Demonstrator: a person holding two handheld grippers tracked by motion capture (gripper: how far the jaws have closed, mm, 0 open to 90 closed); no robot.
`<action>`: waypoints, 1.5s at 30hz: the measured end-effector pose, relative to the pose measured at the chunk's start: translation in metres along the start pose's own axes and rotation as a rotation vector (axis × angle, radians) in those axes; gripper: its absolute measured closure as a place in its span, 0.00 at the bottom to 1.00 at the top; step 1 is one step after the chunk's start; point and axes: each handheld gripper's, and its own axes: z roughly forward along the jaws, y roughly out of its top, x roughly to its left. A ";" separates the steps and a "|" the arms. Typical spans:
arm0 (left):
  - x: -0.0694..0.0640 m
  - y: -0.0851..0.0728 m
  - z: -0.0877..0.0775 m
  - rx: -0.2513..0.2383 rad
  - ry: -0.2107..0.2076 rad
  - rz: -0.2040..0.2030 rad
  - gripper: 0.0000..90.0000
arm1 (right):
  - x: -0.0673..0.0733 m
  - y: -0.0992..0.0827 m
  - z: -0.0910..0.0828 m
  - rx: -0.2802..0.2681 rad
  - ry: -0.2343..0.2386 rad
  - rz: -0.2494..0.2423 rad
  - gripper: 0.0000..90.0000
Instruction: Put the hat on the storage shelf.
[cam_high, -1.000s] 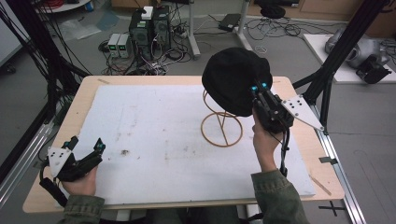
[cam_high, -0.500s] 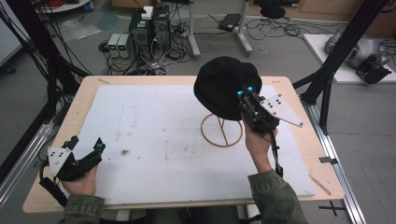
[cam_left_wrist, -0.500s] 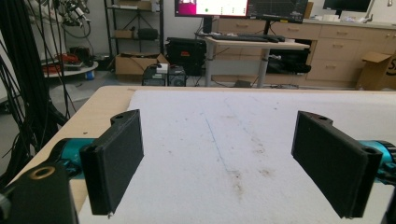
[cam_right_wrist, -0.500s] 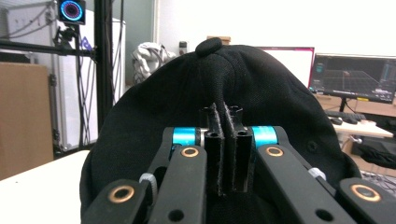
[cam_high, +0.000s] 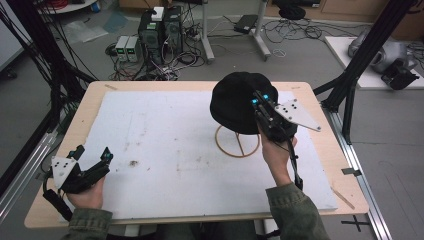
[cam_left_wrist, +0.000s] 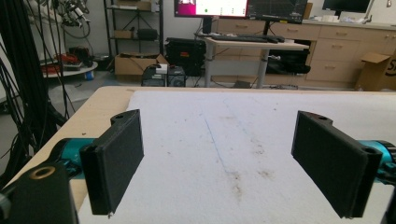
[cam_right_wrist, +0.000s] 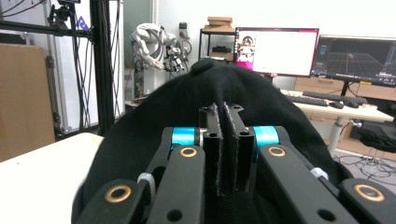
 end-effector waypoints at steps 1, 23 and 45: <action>0.000 0.000 0.000 0.000 0.000 0.001 0.19 | 0.000 0.000 0.000 0.002 -0.001 -0.001 0.96; 0.000 0.001 0.001 0.000 -0.002 0.002 0.19 | -0.008 0.002 -0.002 0.020 -0.027 0.056 0.39; 0.000 0.001 0.002 -0.004 0.001 -0.010 0.19 | -0.019 -0.012 -0.014 0.018 -0.106 0.067 0.13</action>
